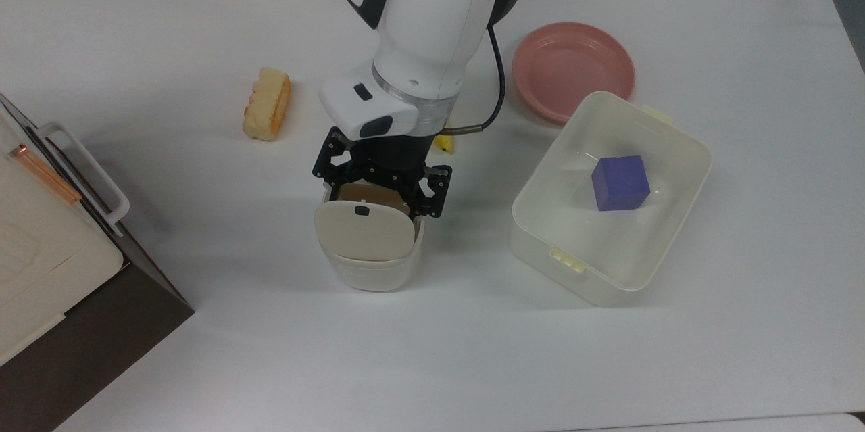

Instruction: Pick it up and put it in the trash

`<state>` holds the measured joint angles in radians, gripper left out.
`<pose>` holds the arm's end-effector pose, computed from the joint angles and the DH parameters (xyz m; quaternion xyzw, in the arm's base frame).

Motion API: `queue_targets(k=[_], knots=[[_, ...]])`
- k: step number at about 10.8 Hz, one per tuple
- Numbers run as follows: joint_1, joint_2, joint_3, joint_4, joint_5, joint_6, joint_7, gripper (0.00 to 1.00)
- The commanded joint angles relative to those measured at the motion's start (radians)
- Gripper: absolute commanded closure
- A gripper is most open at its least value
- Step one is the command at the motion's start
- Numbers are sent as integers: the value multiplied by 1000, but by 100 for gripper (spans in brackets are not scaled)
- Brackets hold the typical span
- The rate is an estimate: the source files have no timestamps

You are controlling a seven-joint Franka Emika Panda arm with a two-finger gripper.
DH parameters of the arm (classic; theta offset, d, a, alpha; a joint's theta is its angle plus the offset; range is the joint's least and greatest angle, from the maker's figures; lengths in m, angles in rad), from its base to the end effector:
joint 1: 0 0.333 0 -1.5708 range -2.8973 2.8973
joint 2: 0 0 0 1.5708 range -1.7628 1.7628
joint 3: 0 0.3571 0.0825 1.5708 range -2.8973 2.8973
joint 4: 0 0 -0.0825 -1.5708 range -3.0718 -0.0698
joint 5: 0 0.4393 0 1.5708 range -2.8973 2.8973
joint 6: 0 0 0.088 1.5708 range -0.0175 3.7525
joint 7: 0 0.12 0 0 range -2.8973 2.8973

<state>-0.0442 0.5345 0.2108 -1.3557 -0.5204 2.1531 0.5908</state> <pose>0.8107 0.0730 0.4566 0.9670 -0.1163 0.1925 0.1200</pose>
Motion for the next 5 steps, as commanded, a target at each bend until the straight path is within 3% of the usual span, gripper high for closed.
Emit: queue_targets(k=[1,3,5], knots=[[-63,-192,4,-57,168,-137,7,0],[-155,-295,4,-60,354,-270,-96,0],[-233,-367,2,-65,430,-418,-204,0]])
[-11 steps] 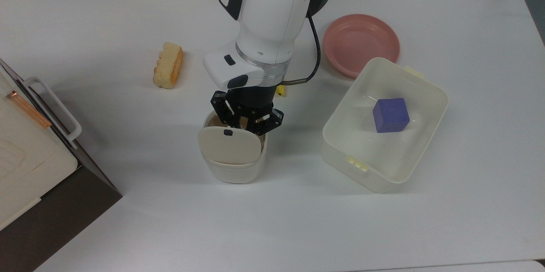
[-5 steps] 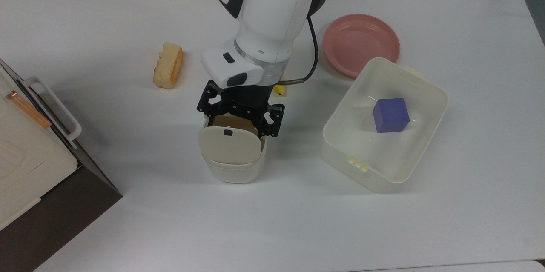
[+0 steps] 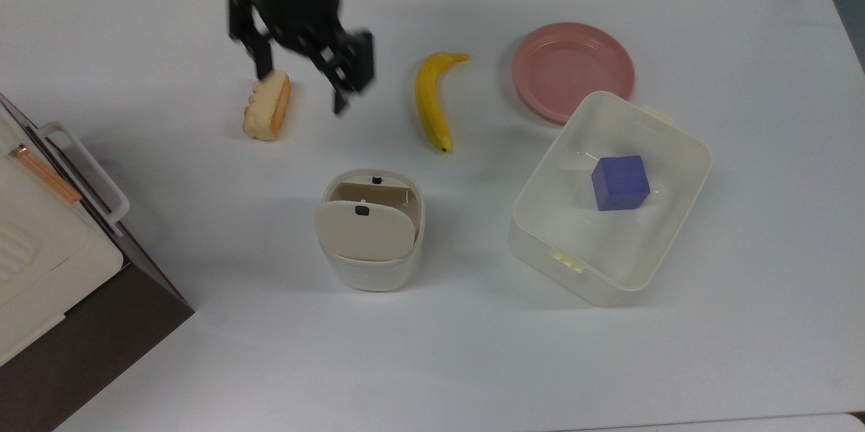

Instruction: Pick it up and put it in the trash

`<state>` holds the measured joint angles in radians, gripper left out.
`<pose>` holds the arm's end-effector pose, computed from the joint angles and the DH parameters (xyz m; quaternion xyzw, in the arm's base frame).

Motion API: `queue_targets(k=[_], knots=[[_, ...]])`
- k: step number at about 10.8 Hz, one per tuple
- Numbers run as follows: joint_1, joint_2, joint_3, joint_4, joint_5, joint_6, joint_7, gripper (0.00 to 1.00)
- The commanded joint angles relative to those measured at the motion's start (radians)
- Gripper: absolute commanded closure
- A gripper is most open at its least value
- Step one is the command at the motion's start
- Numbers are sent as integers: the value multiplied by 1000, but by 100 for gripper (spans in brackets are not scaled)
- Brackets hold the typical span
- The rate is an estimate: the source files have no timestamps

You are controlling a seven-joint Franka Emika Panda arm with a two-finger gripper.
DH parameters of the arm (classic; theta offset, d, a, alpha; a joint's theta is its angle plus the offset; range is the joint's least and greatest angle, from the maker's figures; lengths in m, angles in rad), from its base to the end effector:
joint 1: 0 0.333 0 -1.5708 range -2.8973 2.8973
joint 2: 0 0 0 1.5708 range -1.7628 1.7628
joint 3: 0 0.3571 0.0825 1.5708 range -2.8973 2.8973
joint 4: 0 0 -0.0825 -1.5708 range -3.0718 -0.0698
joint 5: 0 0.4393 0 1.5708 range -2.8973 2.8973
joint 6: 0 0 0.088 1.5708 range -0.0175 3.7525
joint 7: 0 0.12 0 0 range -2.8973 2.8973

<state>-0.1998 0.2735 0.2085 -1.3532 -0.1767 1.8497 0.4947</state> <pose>0.7300 -0.0312 0.6190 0.9644 -0.2313 0.1251 0.0295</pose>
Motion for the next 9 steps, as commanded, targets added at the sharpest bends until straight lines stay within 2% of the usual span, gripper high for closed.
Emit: queue_targets(k=[1,3,4,6,9], knots=[[-113,-152,0,-101,89,-148,-173,0],[-165,-215,-11,-144,120,-190,-289,0],[-170,-229,-14,-156,112,-205,-310,0],[-187,-290,-53,-211,135,-198,-324,0],[-190,-300,-58,-204,158,-222,-314,0]])
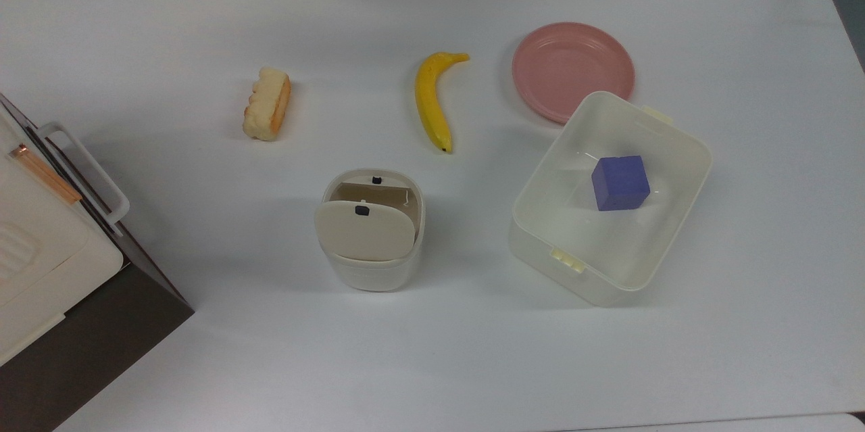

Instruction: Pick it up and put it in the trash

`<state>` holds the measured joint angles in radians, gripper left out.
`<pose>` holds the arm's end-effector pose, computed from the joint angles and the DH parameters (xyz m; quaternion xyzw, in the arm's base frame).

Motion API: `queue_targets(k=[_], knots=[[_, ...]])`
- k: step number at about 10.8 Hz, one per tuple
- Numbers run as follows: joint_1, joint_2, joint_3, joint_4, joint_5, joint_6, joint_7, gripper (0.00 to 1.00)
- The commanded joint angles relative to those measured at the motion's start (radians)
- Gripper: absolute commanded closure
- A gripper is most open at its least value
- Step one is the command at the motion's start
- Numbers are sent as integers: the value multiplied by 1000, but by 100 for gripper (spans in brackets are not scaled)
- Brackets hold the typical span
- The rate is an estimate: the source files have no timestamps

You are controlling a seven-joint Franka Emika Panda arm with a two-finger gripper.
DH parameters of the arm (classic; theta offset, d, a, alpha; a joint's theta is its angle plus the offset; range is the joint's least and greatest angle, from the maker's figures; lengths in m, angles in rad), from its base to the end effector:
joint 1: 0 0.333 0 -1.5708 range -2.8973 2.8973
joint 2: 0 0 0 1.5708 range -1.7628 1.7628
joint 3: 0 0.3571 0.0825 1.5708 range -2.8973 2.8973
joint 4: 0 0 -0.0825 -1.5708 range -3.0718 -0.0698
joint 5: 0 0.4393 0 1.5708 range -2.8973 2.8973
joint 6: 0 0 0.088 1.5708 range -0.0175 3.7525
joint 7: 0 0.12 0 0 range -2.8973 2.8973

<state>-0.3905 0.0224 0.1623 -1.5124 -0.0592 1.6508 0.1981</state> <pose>0.6096 -0.1497 0.6778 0.9755 -0.2106 0.0577 0.0287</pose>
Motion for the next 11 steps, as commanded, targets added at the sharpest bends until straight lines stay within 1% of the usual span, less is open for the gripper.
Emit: queue_targets(k=[1,2,3,5,8,11], knots=[[1,-47,-15,-42,53,-28,-17,0],[2,-47,-42,-31,71,-40,-19,0],[5,-45,-55,-20,99,-78,-23,0],[8,-42,-56,-14,108,-98,-26,0],[47,-24,-49,-35,108,-91,-26,0],[47,-24,-49,-35,107,-89,-28,0]])
